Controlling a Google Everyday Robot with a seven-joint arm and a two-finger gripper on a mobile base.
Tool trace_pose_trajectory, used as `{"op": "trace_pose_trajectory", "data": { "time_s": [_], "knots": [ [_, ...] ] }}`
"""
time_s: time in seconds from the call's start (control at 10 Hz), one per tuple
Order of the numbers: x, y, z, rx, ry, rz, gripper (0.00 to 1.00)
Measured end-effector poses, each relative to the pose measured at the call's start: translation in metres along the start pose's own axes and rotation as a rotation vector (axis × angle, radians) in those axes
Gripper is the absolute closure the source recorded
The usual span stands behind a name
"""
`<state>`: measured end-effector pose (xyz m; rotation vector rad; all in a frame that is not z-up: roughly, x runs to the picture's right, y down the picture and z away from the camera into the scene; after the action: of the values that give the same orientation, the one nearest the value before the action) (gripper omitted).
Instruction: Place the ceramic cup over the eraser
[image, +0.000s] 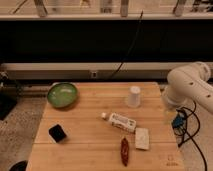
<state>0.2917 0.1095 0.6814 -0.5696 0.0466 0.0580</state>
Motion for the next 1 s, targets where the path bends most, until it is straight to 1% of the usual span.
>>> {"op": "trace_pose_trajectory", "data": {
  "time_s": [0.5,0.6,0.8,1.0],
  "knots": [
    [0.000,-0.002,0.001,0.001,-0.001,-0.002,0.20],
    [-0.004,-0.008,0.008,0.002,-0.002,-0.019,0.20],
    [-0.018,-0.032,0.026,0.002,-0.015,-0.055,0.20],
    [-0.021,-0.040,0.032,0.002,-0.017,-0.072,0.20]
  ]
}}
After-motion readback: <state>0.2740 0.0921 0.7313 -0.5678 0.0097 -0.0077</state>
